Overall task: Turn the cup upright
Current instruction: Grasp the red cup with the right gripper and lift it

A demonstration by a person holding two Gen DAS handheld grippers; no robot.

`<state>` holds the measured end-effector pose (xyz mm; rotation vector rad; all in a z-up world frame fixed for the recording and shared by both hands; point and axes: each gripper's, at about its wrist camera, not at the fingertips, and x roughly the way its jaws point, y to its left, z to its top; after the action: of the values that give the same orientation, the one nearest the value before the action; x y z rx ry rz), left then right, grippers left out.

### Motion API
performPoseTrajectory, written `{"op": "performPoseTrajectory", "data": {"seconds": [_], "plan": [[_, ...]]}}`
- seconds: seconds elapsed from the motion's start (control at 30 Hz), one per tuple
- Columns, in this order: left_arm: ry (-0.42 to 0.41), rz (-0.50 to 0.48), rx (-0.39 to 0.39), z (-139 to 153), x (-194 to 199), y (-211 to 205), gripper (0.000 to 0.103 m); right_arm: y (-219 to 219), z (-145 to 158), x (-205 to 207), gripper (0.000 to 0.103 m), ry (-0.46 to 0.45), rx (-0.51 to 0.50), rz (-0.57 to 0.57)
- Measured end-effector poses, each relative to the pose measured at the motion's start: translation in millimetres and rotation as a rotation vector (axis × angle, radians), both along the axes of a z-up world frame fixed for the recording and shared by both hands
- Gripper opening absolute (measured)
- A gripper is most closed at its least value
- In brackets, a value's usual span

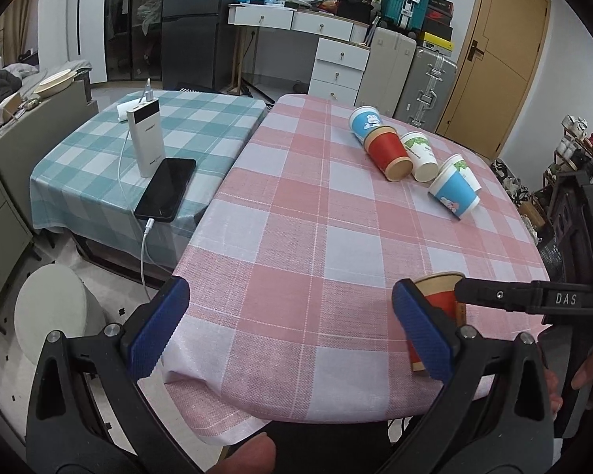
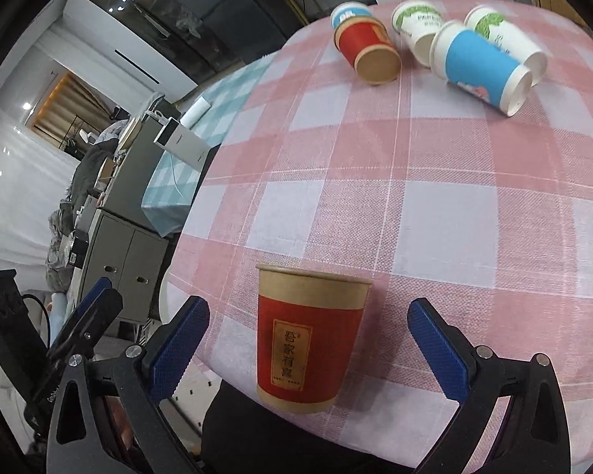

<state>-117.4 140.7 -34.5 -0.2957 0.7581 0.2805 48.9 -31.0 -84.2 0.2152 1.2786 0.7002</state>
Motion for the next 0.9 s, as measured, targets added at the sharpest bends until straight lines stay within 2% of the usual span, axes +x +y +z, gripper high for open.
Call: {"op": "performPoseTrajectory", "data": {"seconds": [0.27, 0.43, 0.57, 0.6, 0.7, 0.9], "plan": [[0.047, 0.006, -0.033, -20.7, 12.7, 11.1, 0.102, 19.4, -19.9, 16.1, 0.103, 0.043, -0.076, 0.036], [0.063, 0.015, -0.044, -27.7, 19.4, 16.3, 0.102, 31.8, -22.3, 17.8, 0.102, 0.054, -0.096, 0.074], [0.070, 0.020, -0.047, -30.3, 22.8, 19.5, 0.102, 40.3, -23.4, 20.2, 0.101, 0.050, -0.151, 0.085], [0.074, 0.021, -0.051, -30.8, 23.2, 20.4, 0.102, 41.4, -24.3, 20.3, 0.098, 0.055, -0.161, 0.084], [0.086, 0.028, -0.064, -34.2, 24.2, 23.5, 0.102, 43.6, -29.2, 21.8, 0.074, 0.080, -0.183, 0.090], [0.083, 0.034, -0.061, -34.4, 23.5, 24.8, 0.102, 34.7, -21.2, 22.9, 0.068, 0.052, -0.137, 0.055]]}}
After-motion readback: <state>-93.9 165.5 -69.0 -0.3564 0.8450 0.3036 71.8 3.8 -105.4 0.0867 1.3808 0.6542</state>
